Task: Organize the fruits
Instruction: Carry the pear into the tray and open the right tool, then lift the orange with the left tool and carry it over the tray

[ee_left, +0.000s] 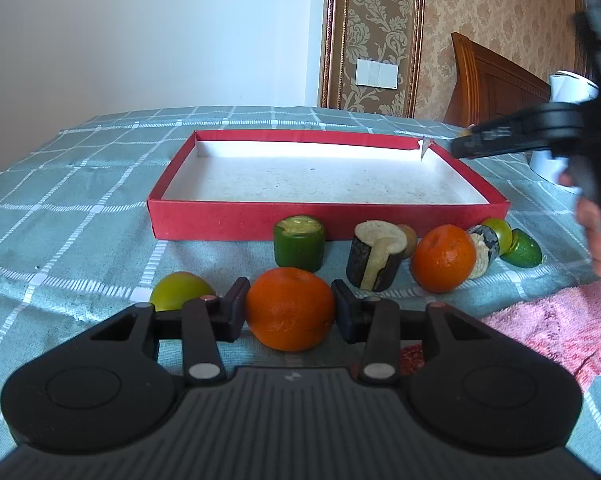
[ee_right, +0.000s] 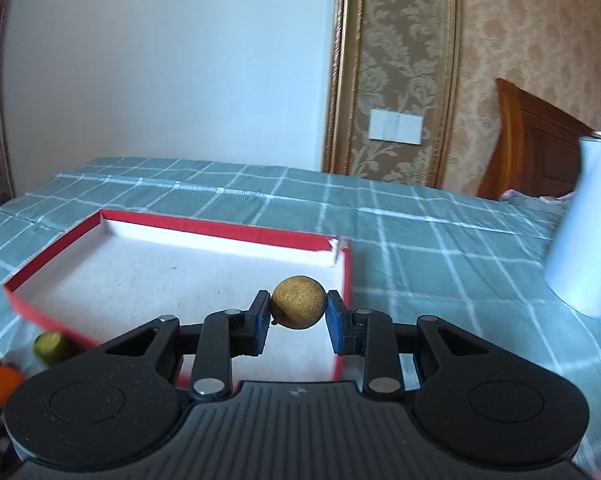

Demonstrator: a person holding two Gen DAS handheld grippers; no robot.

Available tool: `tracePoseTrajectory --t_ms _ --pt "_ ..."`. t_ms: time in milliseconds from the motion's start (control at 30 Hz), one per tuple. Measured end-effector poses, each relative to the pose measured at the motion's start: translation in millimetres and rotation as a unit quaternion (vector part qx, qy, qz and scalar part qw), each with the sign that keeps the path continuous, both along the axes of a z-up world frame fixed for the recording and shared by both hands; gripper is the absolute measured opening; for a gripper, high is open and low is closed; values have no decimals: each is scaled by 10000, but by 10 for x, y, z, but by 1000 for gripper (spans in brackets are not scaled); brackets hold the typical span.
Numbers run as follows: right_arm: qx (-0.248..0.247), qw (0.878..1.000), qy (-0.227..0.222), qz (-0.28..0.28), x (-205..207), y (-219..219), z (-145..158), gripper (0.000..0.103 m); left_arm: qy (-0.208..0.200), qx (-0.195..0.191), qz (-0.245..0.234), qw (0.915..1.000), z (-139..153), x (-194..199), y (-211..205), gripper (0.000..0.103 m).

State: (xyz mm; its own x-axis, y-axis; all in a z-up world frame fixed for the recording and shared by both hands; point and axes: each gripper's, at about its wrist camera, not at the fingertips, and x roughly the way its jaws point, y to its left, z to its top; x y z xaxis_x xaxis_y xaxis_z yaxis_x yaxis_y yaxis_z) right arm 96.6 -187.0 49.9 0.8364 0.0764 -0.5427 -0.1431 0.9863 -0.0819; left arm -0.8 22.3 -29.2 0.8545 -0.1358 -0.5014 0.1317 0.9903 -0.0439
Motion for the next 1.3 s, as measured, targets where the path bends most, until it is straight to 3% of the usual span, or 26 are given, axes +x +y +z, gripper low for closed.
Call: tracePoseTrajectory --t_ms 400,833,900,1033,1167,1300 --pt "-92 9962 865 -85 587 31 -382 29 3 20 -5 10000 -7 6 3 40" --pt "56 9963 853 -74 581 -43 -421 30 8 50 -4 10000 -8 6 -10 40" --pt "49 9964 848 -34 572 -49 -419 34 11 61 -5 10000 -8 6 -14 40" --pt "91 9983 562 88 460 -41 -353 76 12 61 -5 10000 -8 7 -16 40" --pt "-38 9997 245 43 329 -25 -276 76 12 68 -3 10000 -8 10 -18 40" --pt "413 9988 272 -50 167 -199 -185 76 14 81 -4 10000 -13 12 -23 40"
